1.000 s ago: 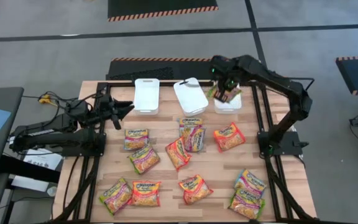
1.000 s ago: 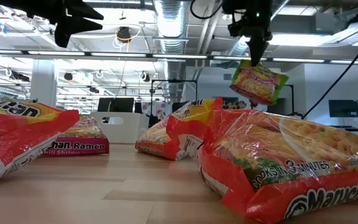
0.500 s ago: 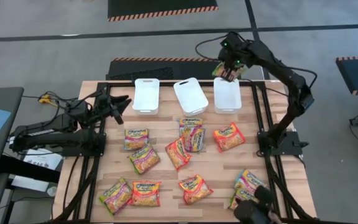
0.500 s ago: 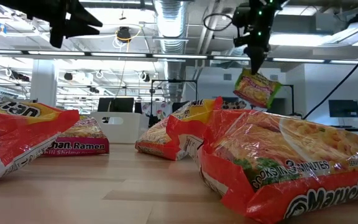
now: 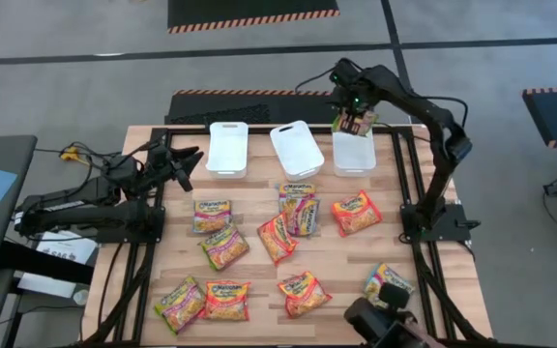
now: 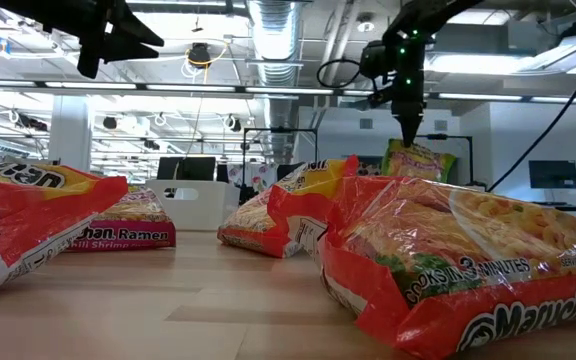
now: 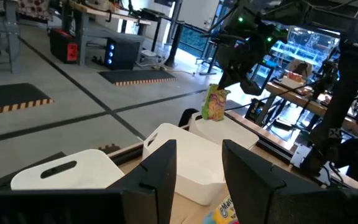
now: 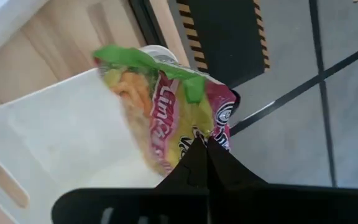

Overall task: Sort Maruchan noodles
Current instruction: Put the green noodle pack into the right white bin

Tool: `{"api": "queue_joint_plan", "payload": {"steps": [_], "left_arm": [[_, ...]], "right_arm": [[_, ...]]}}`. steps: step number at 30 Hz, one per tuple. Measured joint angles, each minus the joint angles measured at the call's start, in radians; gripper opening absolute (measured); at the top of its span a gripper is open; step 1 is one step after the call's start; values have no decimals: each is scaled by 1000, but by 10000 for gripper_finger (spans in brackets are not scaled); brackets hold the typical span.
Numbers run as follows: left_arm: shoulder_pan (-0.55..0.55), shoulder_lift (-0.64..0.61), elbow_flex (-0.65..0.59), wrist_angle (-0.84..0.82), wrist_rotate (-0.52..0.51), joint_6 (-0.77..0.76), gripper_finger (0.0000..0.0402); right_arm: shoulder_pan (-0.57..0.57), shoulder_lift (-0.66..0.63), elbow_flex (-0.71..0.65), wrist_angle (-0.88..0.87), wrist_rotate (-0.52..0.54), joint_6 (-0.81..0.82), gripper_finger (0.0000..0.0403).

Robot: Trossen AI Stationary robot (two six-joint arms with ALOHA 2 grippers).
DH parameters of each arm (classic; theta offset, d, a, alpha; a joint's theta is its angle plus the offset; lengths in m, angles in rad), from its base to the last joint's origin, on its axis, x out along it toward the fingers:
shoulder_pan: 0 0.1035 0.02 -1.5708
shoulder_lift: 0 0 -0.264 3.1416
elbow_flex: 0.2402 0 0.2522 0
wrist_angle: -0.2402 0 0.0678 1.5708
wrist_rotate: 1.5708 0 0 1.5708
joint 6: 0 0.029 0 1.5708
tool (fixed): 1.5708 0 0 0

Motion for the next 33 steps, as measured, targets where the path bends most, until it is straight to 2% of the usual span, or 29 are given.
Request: {"api": "queue_joint_plan", "payload": {"steps": [14,18,26,33], "left_arm": [[0,0,0,1,1,-1,114],[0,0,0,1,7,-1,114],[0,0,0,1,7,-18,114],[0,0,0,1,7,-18,114]], "right_arm": [[12,83,0,-28,77,-52,5],[17,114,0,-31,134,-62,5],[20,131,0,-43,133,-64,6],[37,132,0,-43,128,-64,42]]}}
